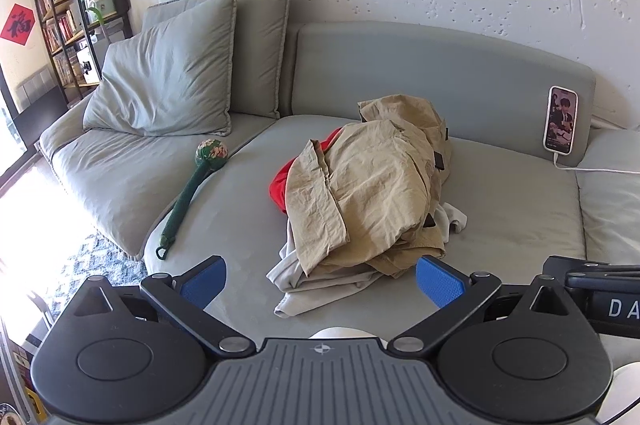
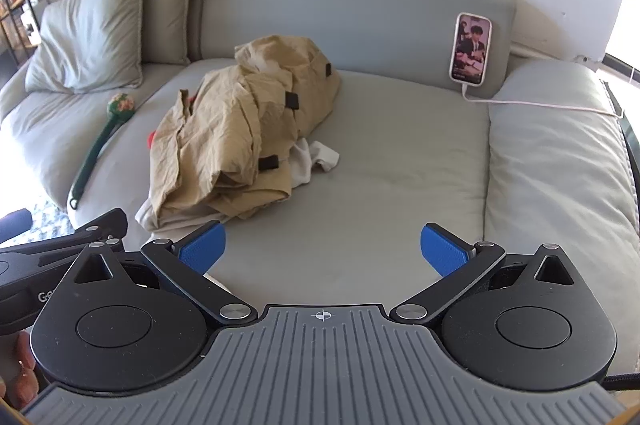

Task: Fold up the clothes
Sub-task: 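Move both grippers toward the crumpled khaki pants pile, then grasp the khaki pants with the right gripper and lift them off the pile, then shake out the pants with the right gripper while the left gripper grasps a leg cuff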

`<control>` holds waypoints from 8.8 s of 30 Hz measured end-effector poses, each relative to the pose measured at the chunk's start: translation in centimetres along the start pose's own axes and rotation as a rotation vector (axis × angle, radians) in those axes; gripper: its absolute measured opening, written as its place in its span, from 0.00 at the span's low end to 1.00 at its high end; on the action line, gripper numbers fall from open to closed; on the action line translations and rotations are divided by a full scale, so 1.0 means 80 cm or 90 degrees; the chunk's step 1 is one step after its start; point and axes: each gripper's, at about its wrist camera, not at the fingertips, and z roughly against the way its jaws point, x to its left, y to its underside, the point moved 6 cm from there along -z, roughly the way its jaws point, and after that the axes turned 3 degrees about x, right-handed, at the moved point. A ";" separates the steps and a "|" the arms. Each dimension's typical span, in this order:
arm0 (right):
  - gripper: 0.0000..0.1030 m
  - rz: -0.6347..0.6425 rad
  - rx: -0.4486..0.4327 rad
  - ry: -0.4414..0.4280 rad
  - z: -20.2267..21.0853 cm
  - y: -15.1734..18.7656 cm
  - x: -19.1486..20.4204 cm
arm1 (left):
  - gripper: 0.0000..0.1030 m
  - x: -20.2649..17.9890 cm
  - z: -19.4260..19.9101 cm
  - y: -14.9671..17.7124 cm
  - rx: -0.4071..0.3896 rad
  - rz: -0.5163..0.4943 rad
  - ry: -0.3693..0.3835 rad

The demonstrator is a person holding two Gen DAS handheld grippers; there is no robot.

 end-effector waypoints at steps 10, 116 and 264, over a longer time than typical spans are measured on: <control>1.00 -0.002 0.004 -0.004 -0.018 0.008 0.006 | 0.99 0.008 -0.003 0.002 0.003 -0.001 -0.009; 0.79 -0.003 0.020 -0.157 -0.246 -0.090 0.097 | 0.94 0.096 -0.161 -0.011 0.072 0.164 0.018; 0.55 -0.577 0.154 -0.097 -0.138 0.192 -0.363 | 0.52 -0.119 -0.178 0.181 0.426 0.299 0.519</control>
